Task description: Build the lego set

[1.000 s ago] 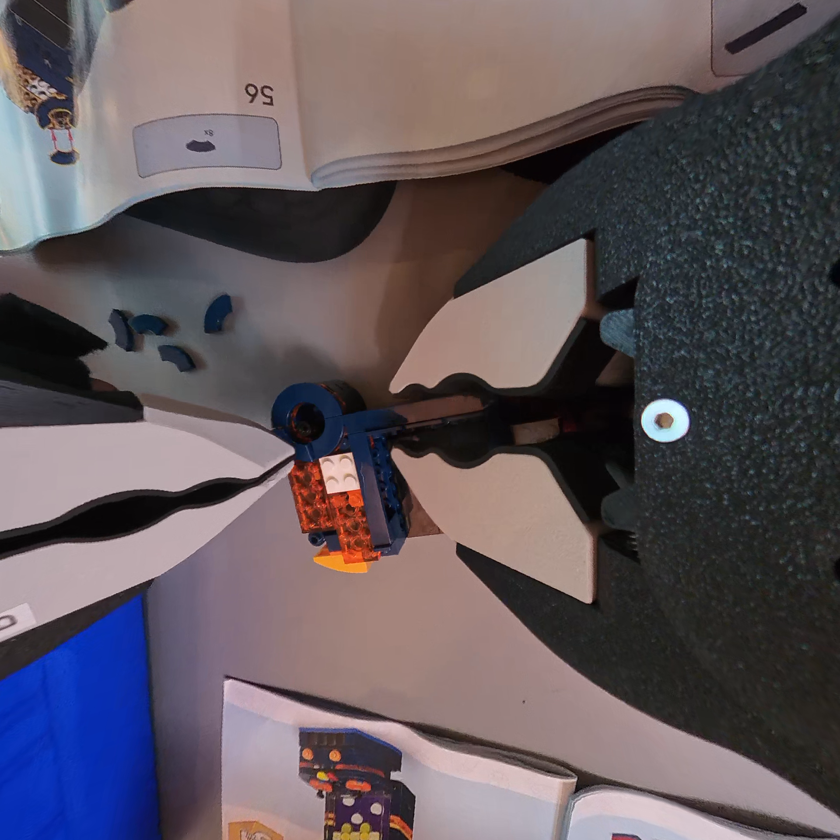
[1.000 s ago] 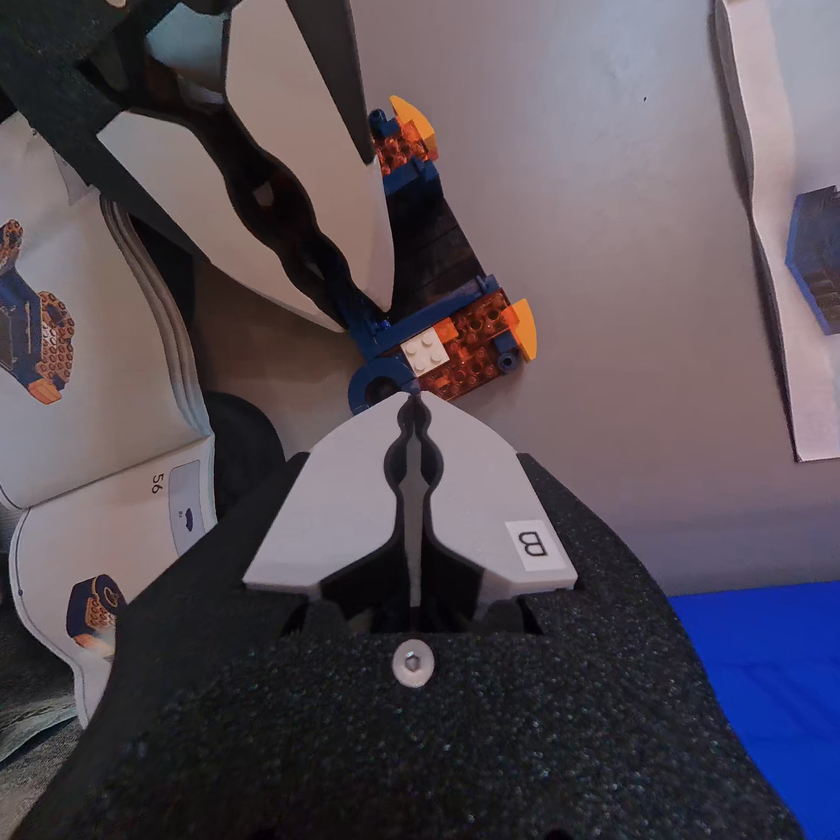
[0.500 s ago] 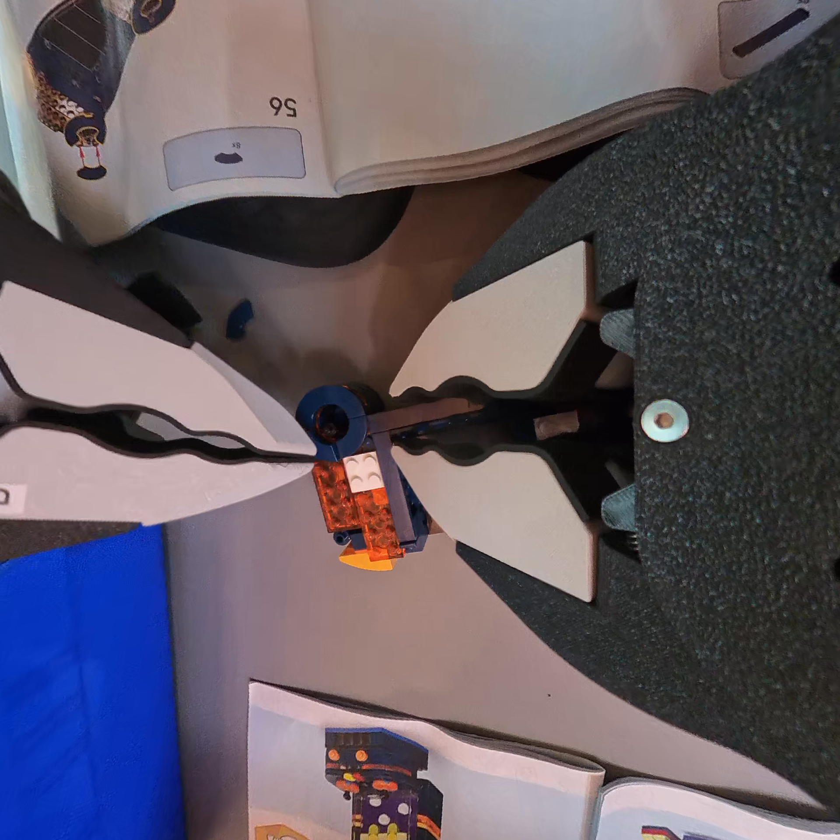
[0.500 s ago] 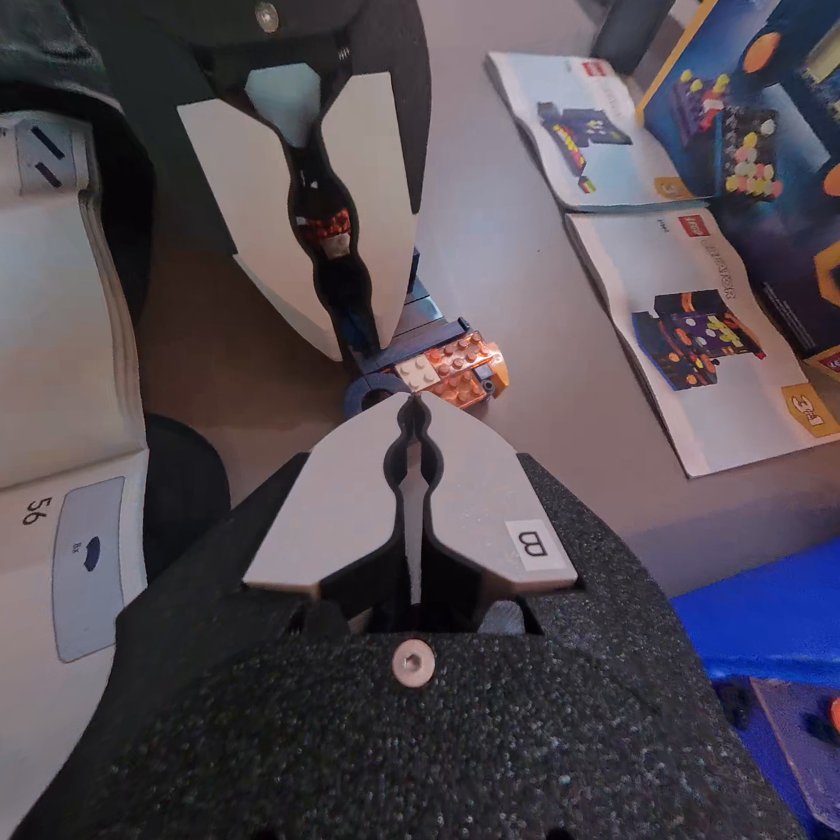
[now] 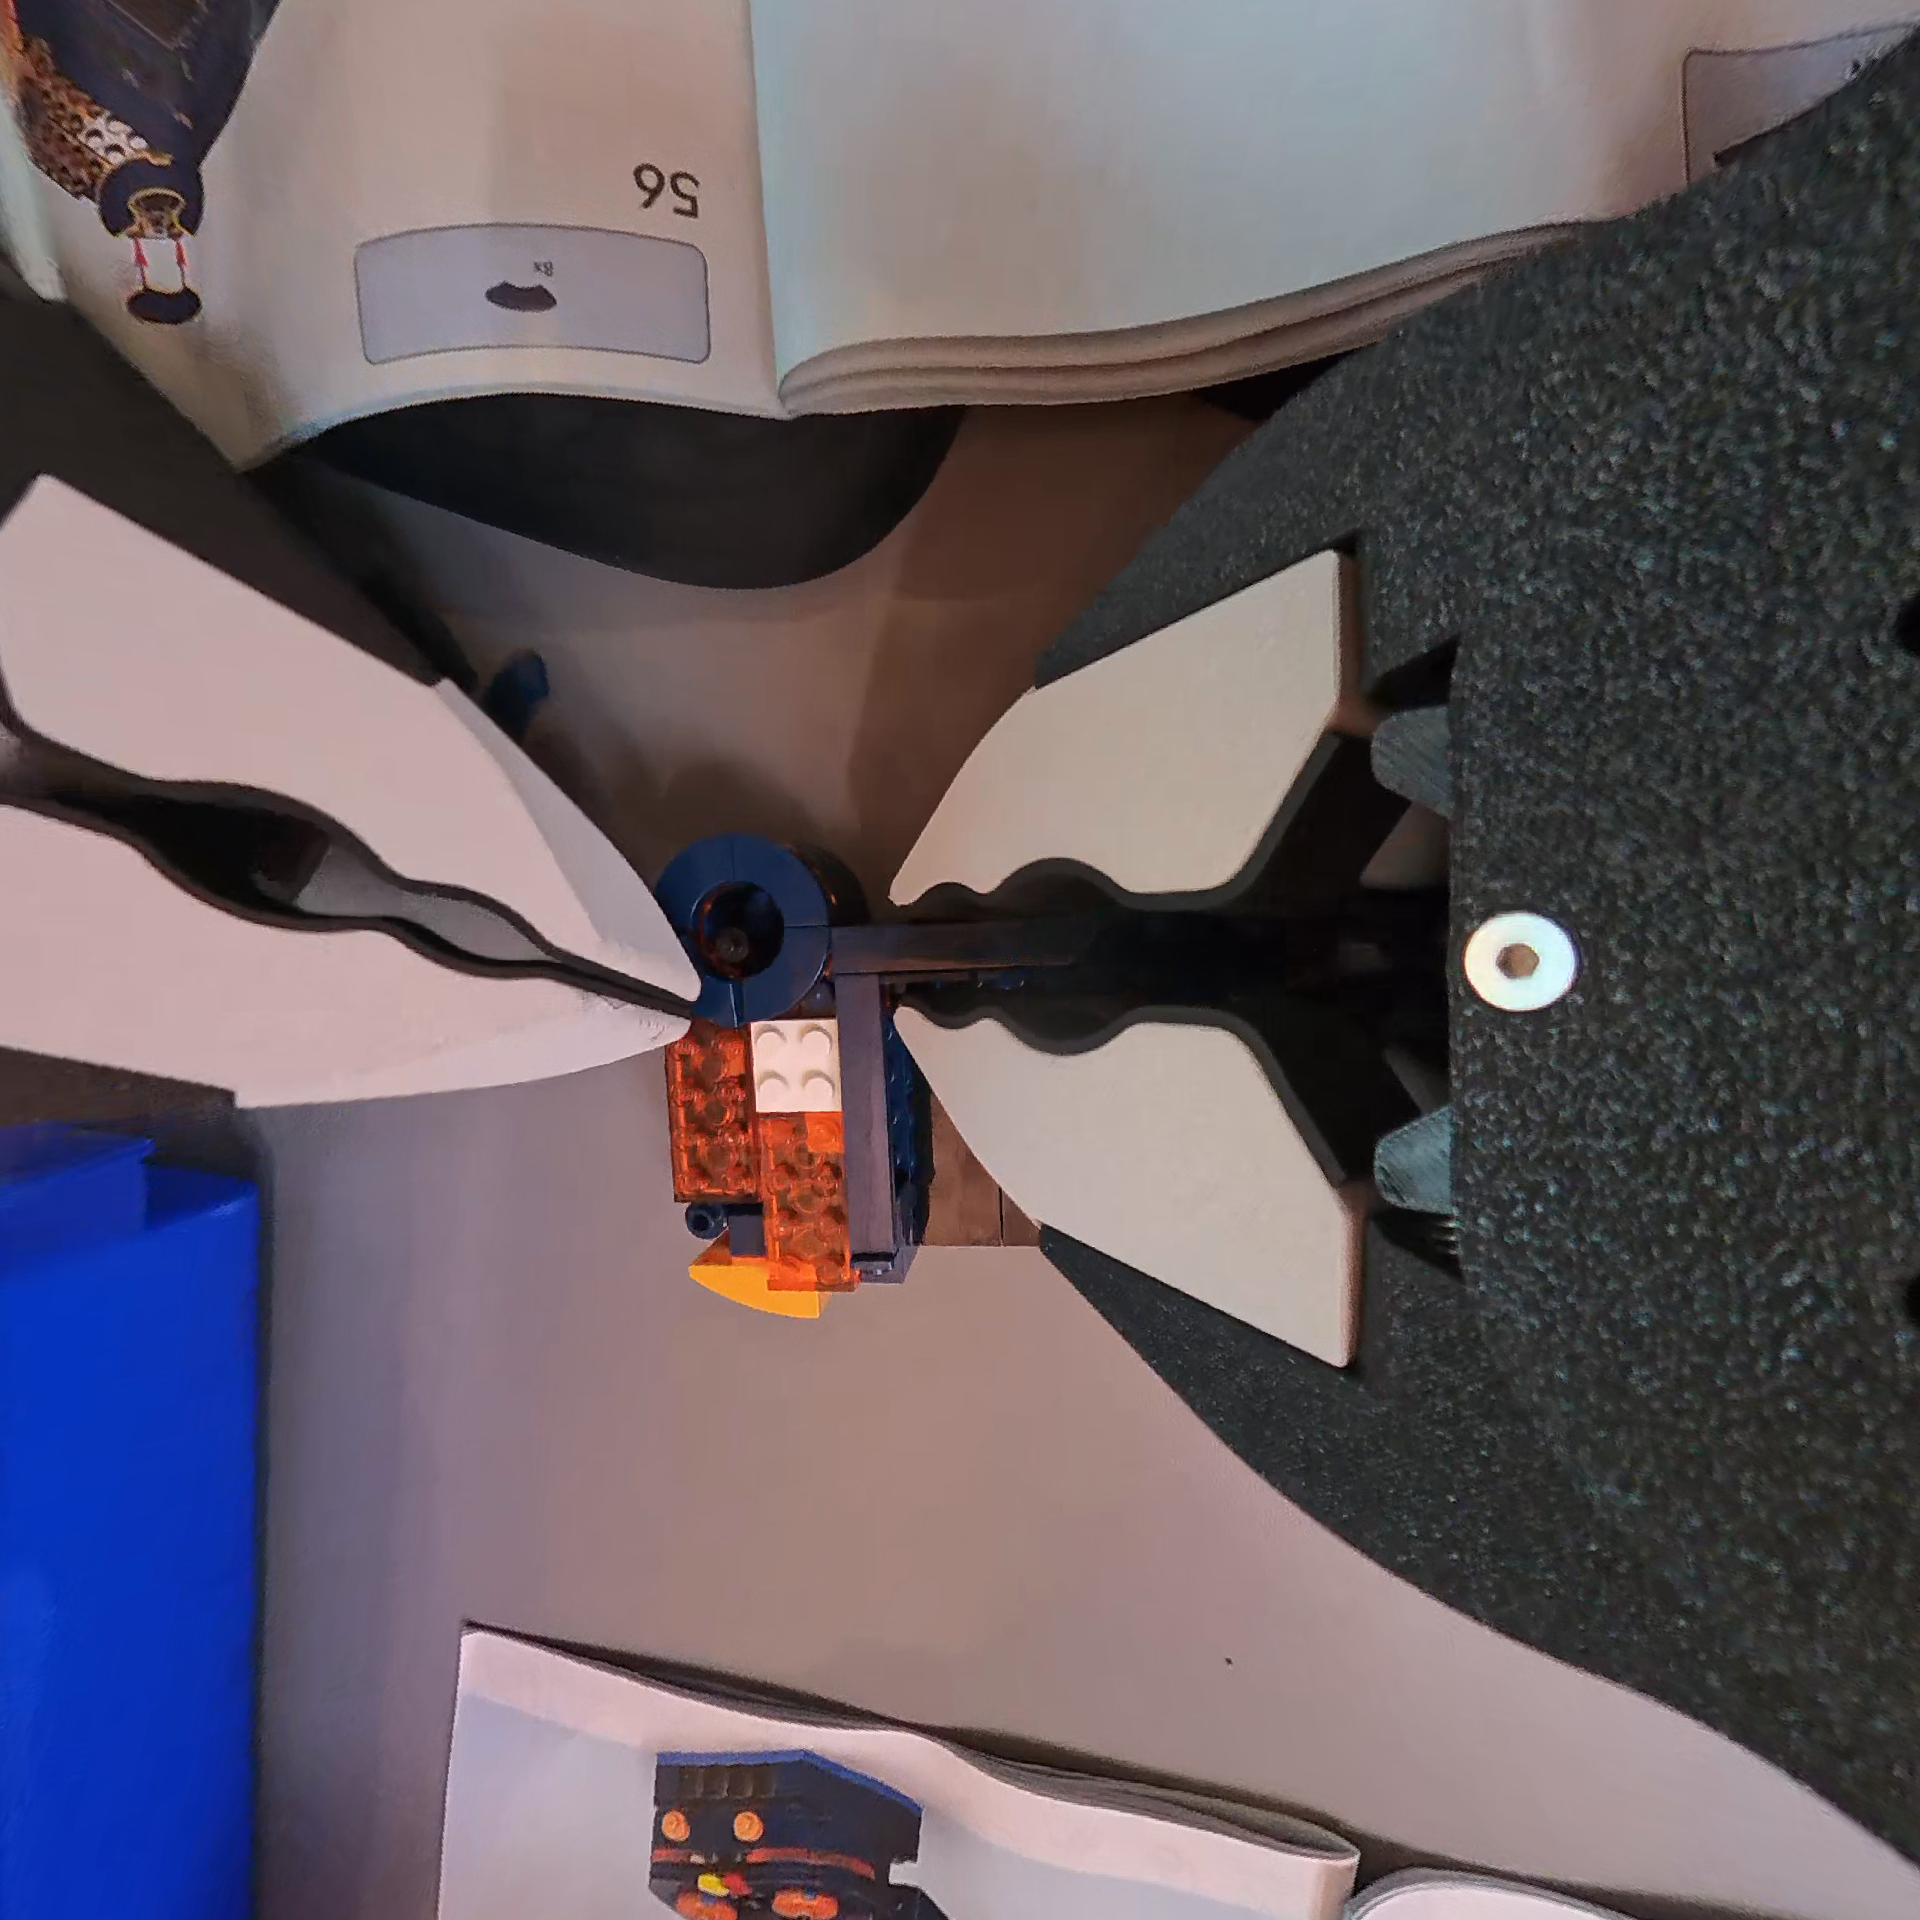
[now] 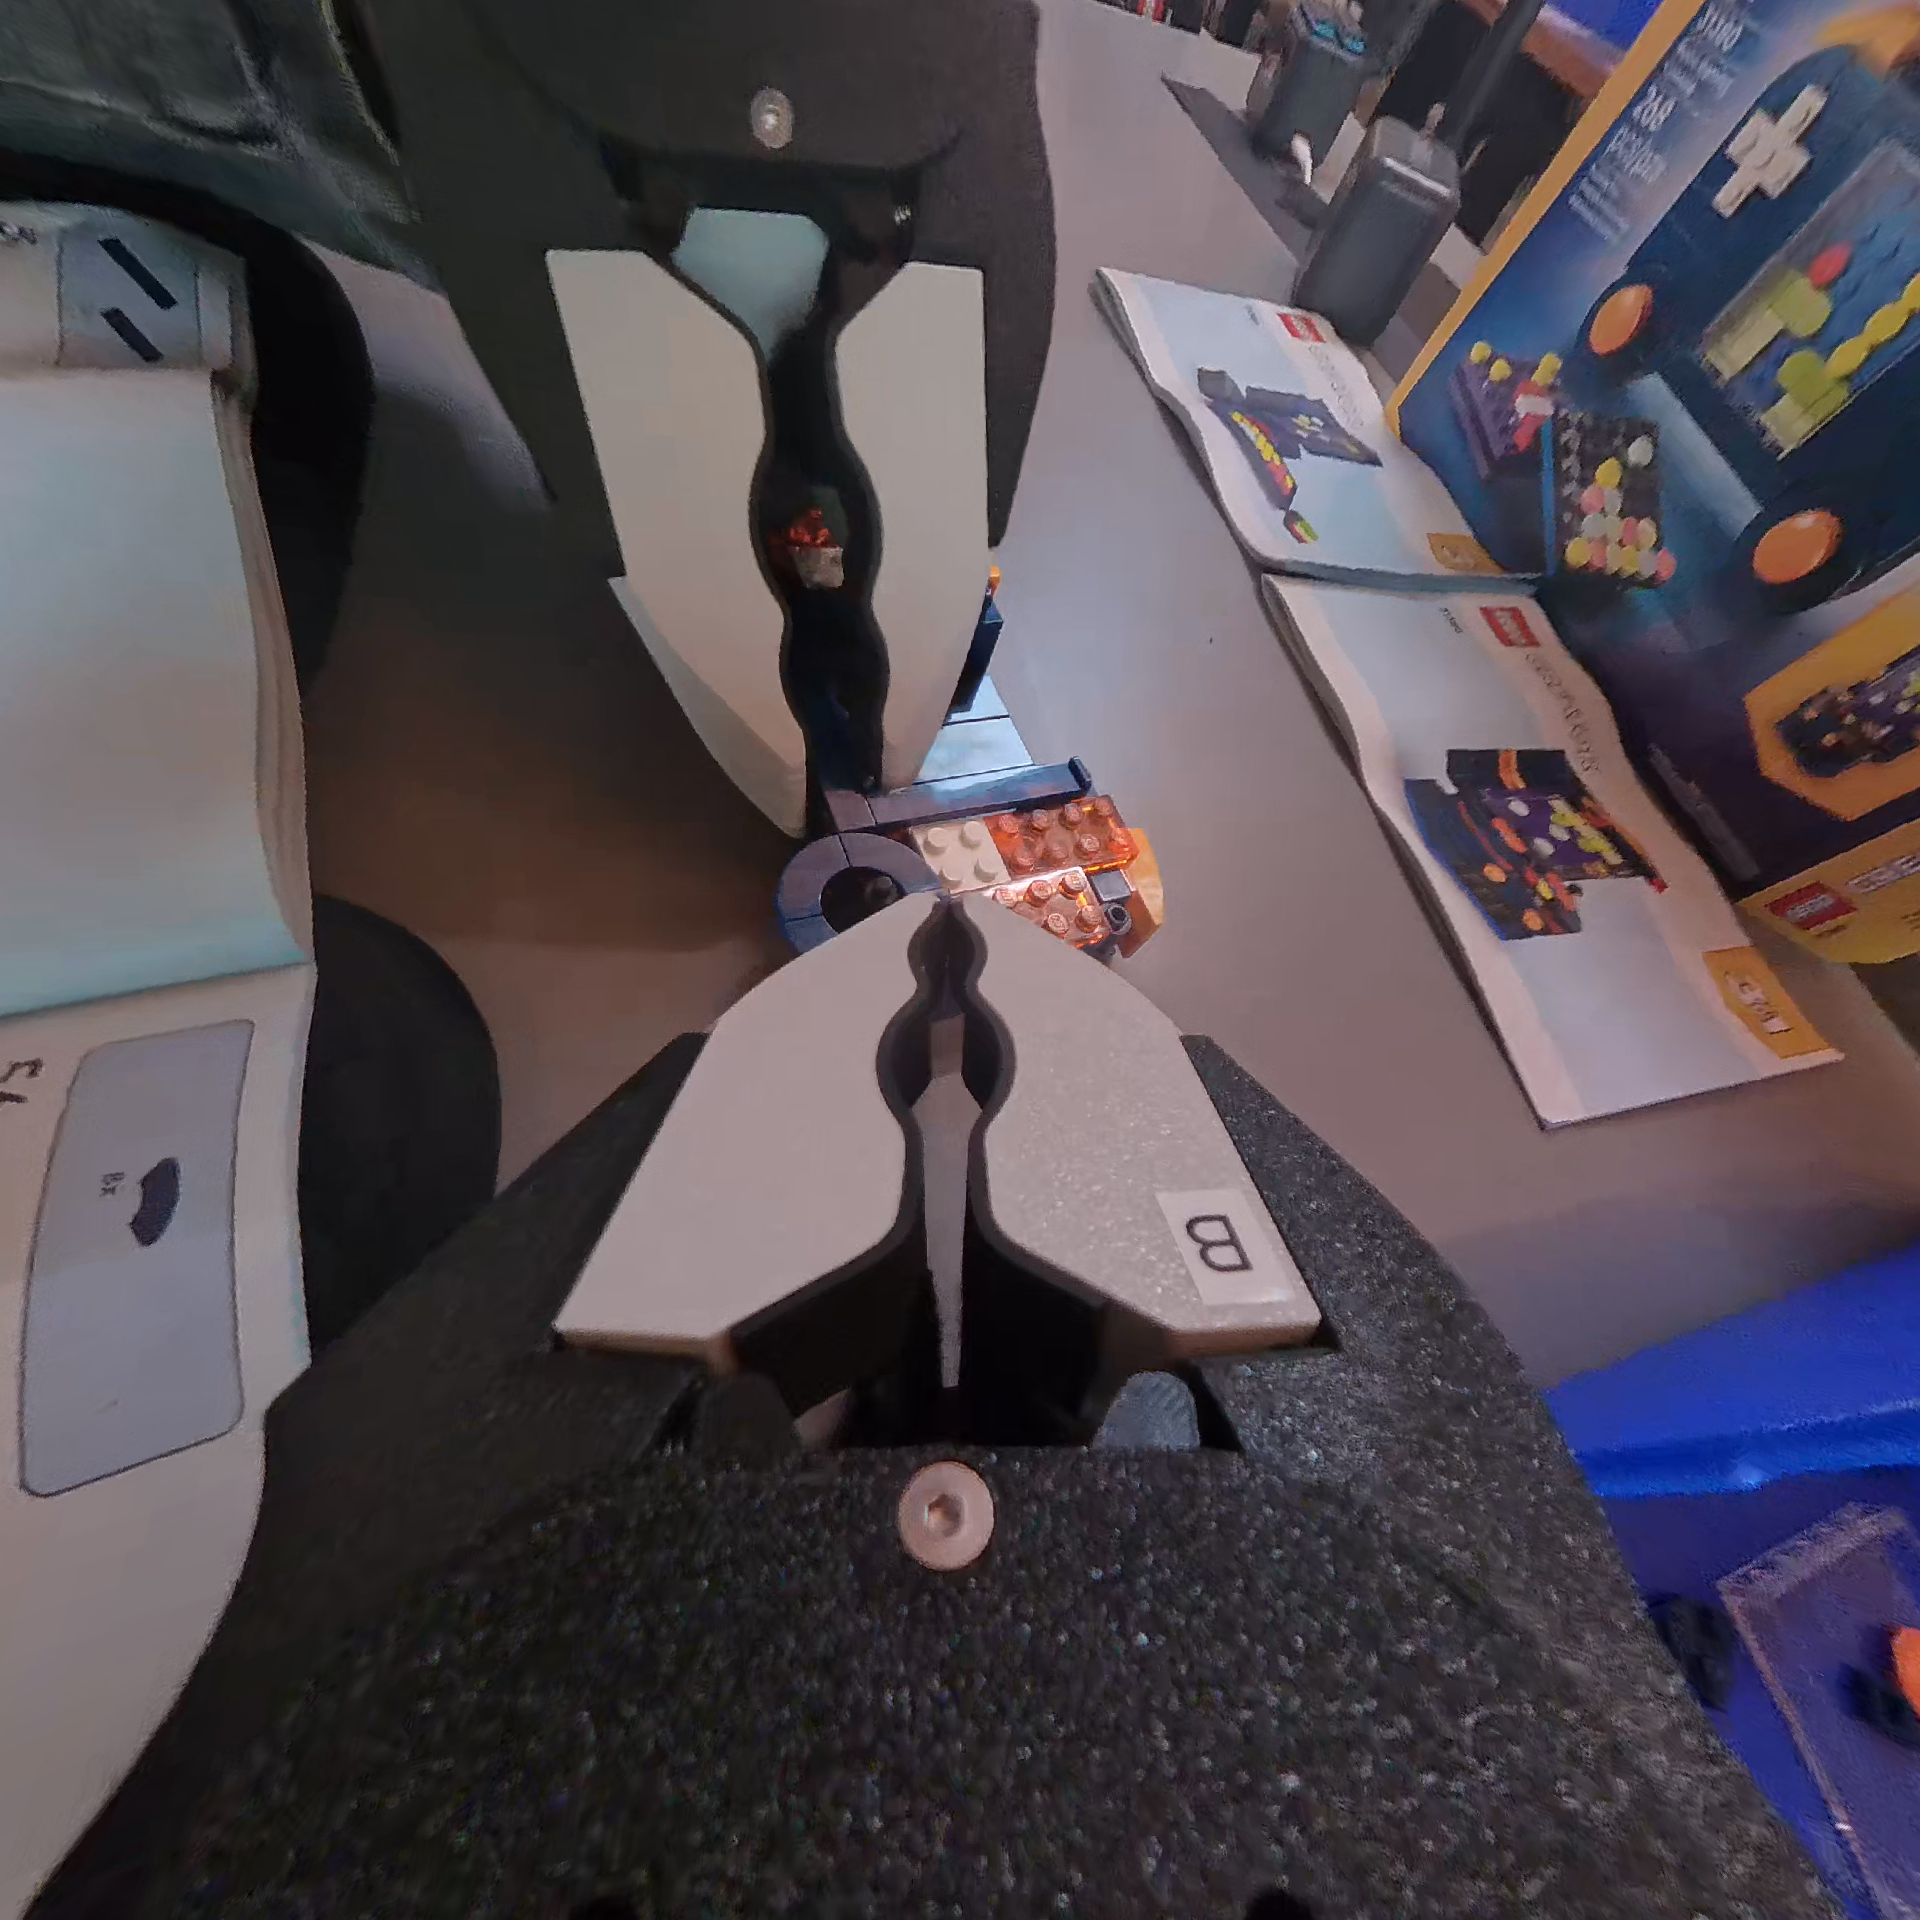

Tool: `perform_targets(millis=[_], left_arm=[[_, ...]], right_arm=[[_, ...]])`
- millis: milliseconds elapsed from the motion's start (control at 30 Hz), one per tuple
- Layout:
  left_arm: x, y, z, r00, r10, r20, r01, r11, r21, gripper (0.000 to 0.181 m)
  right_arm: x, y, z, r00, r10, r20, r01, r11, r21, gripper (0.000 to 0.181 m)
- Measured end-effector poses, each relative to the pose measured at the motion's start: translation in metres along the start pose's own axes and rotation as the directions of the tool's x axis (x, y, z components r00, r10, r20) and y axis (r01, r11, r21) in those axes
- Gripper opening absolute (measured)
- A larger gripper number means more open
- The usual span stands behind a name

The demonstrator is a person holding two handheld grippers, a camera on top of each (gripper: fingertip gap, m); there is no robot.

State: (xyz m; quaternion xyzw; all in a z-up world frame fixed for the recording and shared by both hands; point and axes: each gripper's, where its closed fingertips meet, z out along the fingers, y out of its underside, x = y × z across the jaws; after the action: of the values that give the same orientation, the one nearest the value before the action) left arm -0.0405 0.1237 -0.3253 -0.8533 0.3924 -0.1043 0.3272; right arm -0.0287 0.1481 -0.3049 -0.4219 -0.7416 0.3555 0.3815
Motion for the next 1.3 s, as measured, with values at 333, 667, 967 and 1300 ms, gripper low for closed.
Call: perform_targets(millis=[333,667,967,1300], left_arm=[[-0.001,-0.001,0.001,1.000,0.009,0.002,-0.009,1.000,0.009,0.013],[0.000,0.000,0.001,1.000,0.028,0.000,-0.028,1.000,0.012,0.013],[0.001,0.000,0.001,0.999,0.037,-0.002,-0.037,0.999,0.013,0.013],[0.001,-0.001,0.001,0.999,0.047,0.001,-0.047,0.999,0.014,0.013]], right_arm=[[-0.004,-0.001,0.002,0.999,-0.027,0.018,0.027,1.000,0.000,0.000],[0.002,-0.005,-0.001,0.998,0.026,0.056,-0.029,0.998,0.047,0.000],[-0.001,0.000,0.002,0.999,-0.009,0.045,0.008,1.000,0.006,0.000],[-0.002,0.000,0.005,0.993,0.082,0.087,-0.081,0.997,-0.013,0.000]])
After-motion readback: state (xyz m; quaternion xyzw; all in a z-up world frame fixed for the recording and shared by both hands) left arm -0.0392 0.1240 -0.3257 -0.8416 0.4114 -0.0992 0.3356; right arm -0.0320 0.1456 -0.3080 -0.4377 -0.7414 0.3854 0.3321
